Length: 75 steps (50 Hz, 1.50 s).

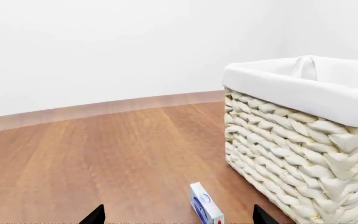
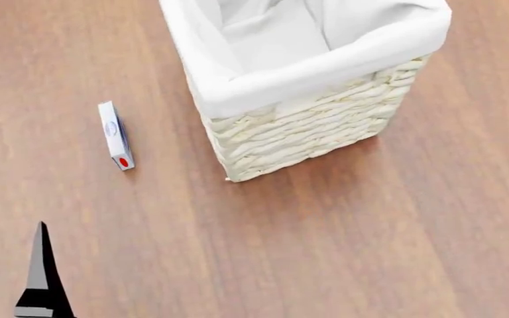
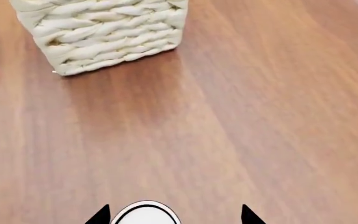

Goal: Pick up the alphabet soup and the cream cheese box, and put them in the basket.

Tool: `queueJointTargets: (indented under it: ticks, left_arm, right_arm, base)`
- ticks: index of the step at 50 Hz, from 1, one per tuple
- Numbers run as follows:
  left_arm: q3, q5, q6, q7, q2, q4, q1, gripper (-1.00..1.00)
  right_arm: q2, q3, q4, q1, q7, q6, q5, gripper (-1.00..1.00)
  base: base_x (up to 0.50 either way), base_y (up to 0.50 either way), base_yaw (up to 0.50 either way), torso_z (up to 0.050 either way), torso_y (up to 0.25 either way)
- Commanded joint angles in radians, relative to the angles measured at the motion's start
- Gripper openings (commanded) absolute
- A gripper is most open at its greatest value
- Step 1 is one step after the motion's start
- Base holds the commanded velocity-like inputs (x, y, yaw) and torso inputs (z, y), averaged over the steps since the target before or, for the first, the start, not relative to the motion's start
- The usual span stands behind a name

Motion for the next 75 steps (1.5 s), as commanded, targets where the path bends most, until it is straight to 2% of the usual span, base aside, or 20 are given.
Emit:
queueJointTargets:
  ticks: [1, 45, 75]
  left_arm:
    - [0.000, -0.002, 0.009, -0.003, -0.002, -0.008, 0.005, 1.00]
    - [-0.004, -0.021, 0.015, -0.018, -0.005, -0.030, -0.007, 1.00]
    - [0.005, -0.020, 0.023, -0.023, -0.007, -0.050, -0.016, 1.00]
  right_arm:
    - [-0.005, -0.019, 0.019, -0.006, -0.003, -0.005, 0.015, 1.00]
    - [-0.093, -0.073, 0.090, 0.120, -0.099, 0.081, 0.051, 1.00]
    - [-0.124, -0.081, 0.176, 0.112, -0.147, 0.055, 0.049, 1.00]
  base:
    - [0.00, 0.00, 0.00, 0.000, 0.000]
    - [0.00, 0.00, 0.00, 0.000, 0.000]
    - [0.00, 0.00, 0.00, 0.000, 0.000]
